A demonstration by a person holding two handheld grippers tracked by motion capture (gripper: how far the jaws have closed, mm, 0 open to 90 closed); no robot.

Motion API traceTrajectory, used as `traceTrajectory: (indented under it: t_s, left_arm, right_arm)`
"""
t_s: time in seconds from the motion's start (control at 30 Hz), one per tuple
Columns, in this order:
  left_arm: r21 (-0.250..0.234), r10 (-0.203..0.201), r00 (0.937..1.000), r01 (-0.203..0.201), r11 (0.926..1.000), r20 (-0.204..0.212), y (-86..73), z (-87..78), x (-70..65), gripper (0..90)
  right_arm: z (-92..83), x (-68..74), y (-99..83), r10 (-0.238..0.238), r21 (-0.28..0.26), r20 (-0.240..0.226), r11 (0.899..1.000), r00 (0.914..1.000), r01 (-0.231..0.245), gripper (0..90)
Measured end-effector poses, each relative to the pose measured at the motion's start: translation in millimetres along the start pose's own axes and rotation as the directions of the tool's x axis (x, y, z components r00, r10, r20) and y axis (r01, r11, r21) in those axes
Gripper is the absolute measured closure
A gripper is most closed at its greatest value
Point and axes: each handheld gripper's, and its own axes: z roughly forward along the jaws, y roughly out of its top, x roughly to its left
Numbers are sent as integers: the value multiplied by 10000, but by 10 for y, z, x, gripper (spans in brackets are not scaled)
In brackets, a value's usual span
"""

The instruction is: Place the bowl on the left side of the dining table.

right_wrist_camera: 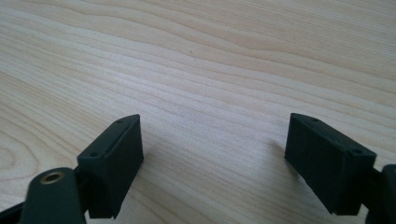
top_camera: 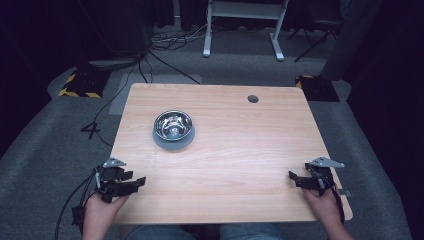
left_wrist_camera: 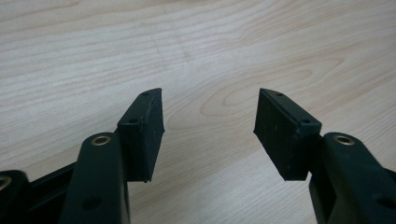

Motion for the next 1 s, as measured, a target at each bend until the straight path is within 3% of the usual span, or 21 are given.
traceTrajectory:
  t_s: [0.2,0.47,0.57,0.7,0.77,0.87,1.0]
  left_arm:
    - [753,385,9993,-386,9964,31,-51,126,46,412]
    - [1350,518,9987,-514,9895,5,-118,257,81,396]
    - [1238,847,9964,-845,9887,34,-141,271,90,384]
    - [916,975,9952,-972,9910,12,-165,289,97,364]
    - [646,1374,9905,-1373,9884,26,-199,304,101,326]
    - [122,2648,9640,-2645,9643,-254,-282,356,114,268]
    - [-523,2845,9587,-2841,9574,14,-343,390,163,174]
  right_arm:
    - [-1,0,0,0,10,2,10000,10000,0,196]
    - [-1,0,1,-9,18,1,10000,10000,9,195]
    - [-1,0,0,-5,10,5,10000,10000,5,196]
    - [-1,0,0,-6,14,0,10000,10000,6,196]
    - [0,0,0,-3,0,1,10000,10000,3,196]
    - [0,0,0,5,4,0,10000,10000,-5,196]
    - [-1,1,0,14,4,-1,10000,10000,-14,195]
